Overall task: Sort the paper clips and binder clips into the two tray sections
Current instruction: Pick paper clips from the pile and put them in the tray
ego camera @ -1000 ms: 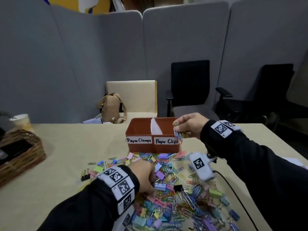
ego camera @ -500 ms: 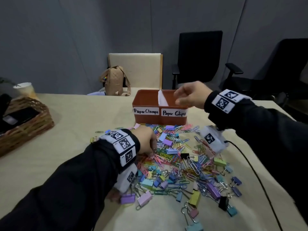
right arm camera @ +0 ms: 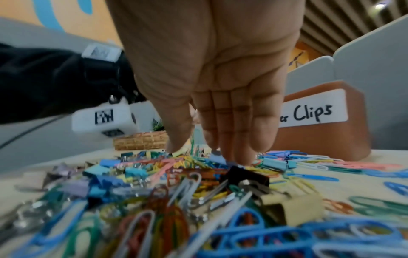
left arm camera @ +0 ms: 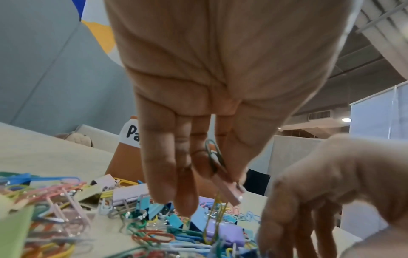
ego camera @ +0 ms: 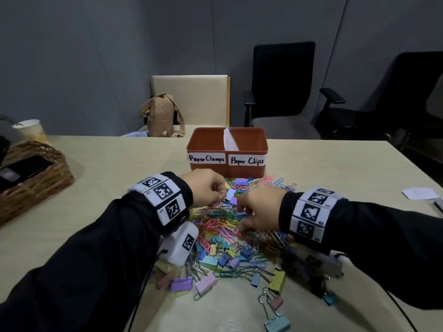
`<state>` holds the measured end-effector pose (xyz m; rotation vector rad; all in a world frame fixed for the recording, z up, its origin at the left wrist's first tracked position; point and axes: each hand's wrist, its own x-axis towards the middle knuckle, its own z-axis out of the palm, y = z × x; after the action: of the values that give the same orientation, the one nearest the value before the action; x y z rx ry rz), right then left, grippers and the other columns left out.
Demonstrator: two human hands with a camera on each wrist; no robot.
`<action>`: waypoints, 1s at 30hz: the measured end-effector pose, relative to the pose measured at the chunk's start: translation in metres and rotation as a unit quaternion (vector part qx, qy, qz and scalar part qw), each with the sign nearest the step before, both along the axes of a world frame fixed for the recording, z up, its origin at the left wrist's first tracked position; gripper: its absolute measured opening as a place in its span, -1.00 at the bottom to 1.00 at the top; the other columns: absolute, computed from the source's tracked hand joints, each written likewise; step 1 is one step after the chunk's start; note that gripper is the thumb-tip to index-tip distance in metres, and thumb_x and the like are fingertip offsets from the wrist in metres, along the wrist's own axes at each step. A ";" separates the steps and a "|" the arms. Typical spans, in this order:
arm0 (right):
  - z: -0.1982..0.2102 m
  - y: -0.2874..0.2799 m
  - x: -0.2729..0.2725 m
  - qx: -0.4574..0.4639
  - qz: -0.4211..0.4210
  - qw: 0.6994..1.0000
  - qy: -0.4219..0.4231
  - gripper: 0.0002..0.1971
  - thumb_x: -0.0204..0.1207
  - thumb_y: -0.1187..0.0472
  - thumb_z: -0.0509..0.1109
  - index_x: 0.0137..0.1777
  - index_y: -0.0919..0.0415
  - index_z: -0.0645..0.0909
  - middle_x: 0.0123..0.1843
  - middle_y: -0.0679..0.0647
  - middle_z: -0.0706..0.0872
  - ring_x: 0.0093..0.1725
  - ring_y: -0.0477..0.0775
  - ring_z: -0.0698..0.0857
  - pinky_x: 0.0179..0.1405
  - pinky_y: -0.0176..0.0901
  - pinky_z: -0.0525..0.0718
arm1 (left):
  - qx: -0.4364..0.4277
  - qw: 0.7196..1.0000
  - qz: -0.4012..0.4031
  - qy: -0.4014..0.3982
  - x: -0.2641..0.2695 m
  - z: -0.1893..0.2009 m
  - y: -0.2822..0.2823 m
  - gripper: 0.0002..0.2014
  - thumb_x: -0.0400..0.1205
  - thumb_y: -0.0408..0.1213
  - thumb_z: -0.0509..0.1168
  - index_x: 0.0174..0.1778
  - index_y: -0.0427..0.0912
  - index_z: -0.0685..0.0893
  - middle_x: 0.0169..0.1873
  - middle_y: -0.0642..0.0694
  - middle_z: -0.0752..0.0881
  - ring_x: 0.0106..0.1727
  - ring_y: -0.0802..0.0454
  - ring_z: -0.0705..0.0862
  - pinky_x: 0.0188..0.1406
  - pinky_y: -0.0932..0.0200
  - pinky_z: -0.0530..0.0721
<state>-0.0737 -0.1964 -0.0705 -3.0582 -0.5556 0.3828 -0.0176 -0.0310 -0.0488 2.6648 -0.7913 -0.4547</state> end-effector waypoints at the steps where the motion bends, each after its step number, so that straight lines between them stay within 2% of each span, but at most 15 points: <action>1: -0.001 0.003 0.000 -0.011 -0.002 1.000 -0.003 -0.49 0.44 -0.24 0.44 0.25 0.08 0.58 0.09 0.02 0.73 0.09 0.11 0.67 -0.03 -0.12 0.64 | -0.004 1.000 0.005 0.014 0.000 0.000 0.001 -0.88 0.64 -0.35 0.27 -0.20 -0.12 0.63 -0.29 0.00 0.74 -0.26 0.10 0.66 -0.17 0.19 0.64; 4: -0.004 0.012 0.002 -0.042 0.016 0.999 0.009 -0.44 0.45 -0.18 0.46 0.38 0.02 0.47 0.11 0.05 0.71 0.11 0.15 0.67 -0.14 -0.14 0.56 | -0.023 0.997 0.037 0.065 0.000 -0.003 0.003 -0.82 0.67 -0.42 0.24 -0.25 -0.16 0.60 -0.28 -0.12 0.76 -0.20 -0.02 0.77 -0.06 0.07 0.76; 6: -0.007 0.016 0.002 -0.060 0.044 0.997 0.020 -0.44 0.50 -0.04 0.46 0.46 -0.05 0.39 0.14 0.10 0.69 0.10 0.19 0.67 -0.15 -0.11 0.59 | -0.039 0.993 0.056 0.094 0.000 -0.006 0.005 -0.81 0.68 -0.46 0.21 -0.23 -0.18 0.60 -0.30 -0.15 0.74 -0.14 -0.10 0.79 -0.09 0.07 0.78; 8: -0.007 0.019 0.001 -0.066 0.062 0.995 0.032 -0.47 0.53 0.08 0.44 0.48 -0.10 0.39 0.18 0.11 0.67 0.12 0.20 0.66 -0.09 -0.06 0.65 | -0.055 0.990 0.069 0.112 -0.001 -0.007 0.007 -0.81 0.69 -0.49 0.16 -0.14 -0.19 0.61 -0.33 -0.13 0.69 -0.21 -0.06 0.75 -0.17 0.13 0.76; 10: -0.007 0.019 0.000 -0.053 0.071 0.995 0.040 -0.58 0.53 0.13 0.43 0.37 -0.07 0.48 0.15 0.09 0.66 0.11 0.20 0.65 -0.03 -0.01 0.68 | -0.077 0.986 0.077 0.130 -0.001 -0.007 0.009 -0.78 0.71 -0.52 0.11 -0.02 -0.21 0.63 -0.33 -0.13 0.65 -0.26 0.00 0.71 -0.22 0.19 0.73; 13: -0.006 0.018 0.001 -0.042 0.085 0.995 0.028 -0.83 0.53 0.23 0.36 0.07 0.01 0.54 -0.12 0.02 0.59 -0.09 0.17 0.59 -0.20 -0.11 0.59 | -0.122 0.977 0.084 0.154 -0.001 -0.005 0.010 -0.77 0.71 -0.54 0.10 0.06 -0.24 0.64 -0.30 -0.16 0.66 -0.29 0.01 0.72 -0.30 0.25 0.75; 15: -0.007 0.017 0.000 -0.036 0.089 0.995 0.015 -0.87 0.49 0.30 0.33 -0.04 0.06 0.52 -0.24 0.00 0.51 -0.18 0.16 0.52 -0.32 -0.18 0.47 | -0.147 0.970 0.085 0.173 -0.001 -0.005 0.012 -0.78 0.71 -0.55 0.12 0.03 -0.25 0.65 -0.30 -0.17 0.69 -0.31 0.03 0.74 -0.33 0.27 0.75; 18: -0.006 0.010 0.001 -0.002 0.071 0.997 -0.007 -0.84 0.46 0.34 0.30 -0.04 0.11 0.63 -0.21 0.01 0.59 -0.21 0.10 0.49 -0.32 -0.21 0.38 | -0.166 0.964 0.073 0.195 0.002 -0.006 0.015 -0.81 0.68 -0.55 0.19 -0.11 -0.23 0.64 -0.30 -0.17 0.74 -0.28 0.00 0.75 -0.32 0.25 0.74; 21: -0.002 0.001 0.004 0.070 0.023 0.997 0.012 -0.90 0.49 0.31 0.35 -0.12 0.09 0.63 -0.27 -0.10 0.61 -0.19 0.01 0.53 -0.31 -0.28 0.43 | -0.136 0.978 0.057 0.147 0.007 -0.007 0.019 -0.91 0.62 -0.49 0.33 -0.12 -0.26 0.72 -0.33 -0.07 0.78 -0.36 0.17 0.70 -0.41 0.41 0.60; 23: 0.002 -0.005 0.007 0.120 -0.023 0.992 0.034 -0.81 0.48 0.30 0.44 -0.24 0.01 0.54 -0.33 -0.18 0.55 -0.21 -0.01 0.55 -0.31 -0.31 0.47 | -0.102 0.990 0.061 0.077 0.012 -0.008 0.022 -0.94 0.57 -0.44 0.41 -0.13 -0.23 0.77 -0.35 0.00 0.80 -0.40 0.32 0.70 -0.36 0.51 0.57; 26: 0.012 -0.018 0.010 0.190 -0.086 0.977 0.049 -0.72 0.46 0.33 0.48 -0.31 0.00 0.49 -0.28 -0.03 0.69 -0.23 0.01 0.66 -0.18 -0.19 0.63 | -0.055 0.994 0.091 0.005 0.020 -0.012 0.026 -0.91 0.56 -0.42 0.42 -0.14 -0.16 0.80 -0.25 0.01 0.81 -0.26 0.24 0.76 -0.11 0.33 0.69; 28: 0.018 -0.025 0.012 0.259 -0.125 0.955 0.071 -0.78 0.49 0.40 0.44 -0.25 0.11 0.52 -0.31 0.06 0.72 -0.28 0.02 0.71 -0.26 -0.19 0.67 | 0.004 0.995 0.093 -0.042 0.021 -0.015 0.025 -0.83 0.58 -0.38 0.41 0.03 -0.07 0.78 -0.09 0.03 0.77 -0.13 0.14 0.71 -0.01 0.23 0.66; 30: 0.022 -0.031 0.014 0.345 -0.170 0.916 0.111 -0.82 0.54 0.50 0.37 -0.19 0.23 0.51 -0.40 0.13 0.68 -0.31 0.13 0.71 -0.36 -0.16 0.68 | 0.068 0.993 0.058 -0.079 0.015 -0.015 0.018 -0.72 0.57 -0.27 0.43 0.19 0.04 0.71 0.00 0.03 0.68 -0.07 0.10 0.58 -0.01 0.20 0.58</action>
<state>-0.0600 -0.2275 -0.0487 -2.3199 -0.0971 0.4040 -0.0026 -0.0127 -0.0643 2.8824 -0.6667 -0.2807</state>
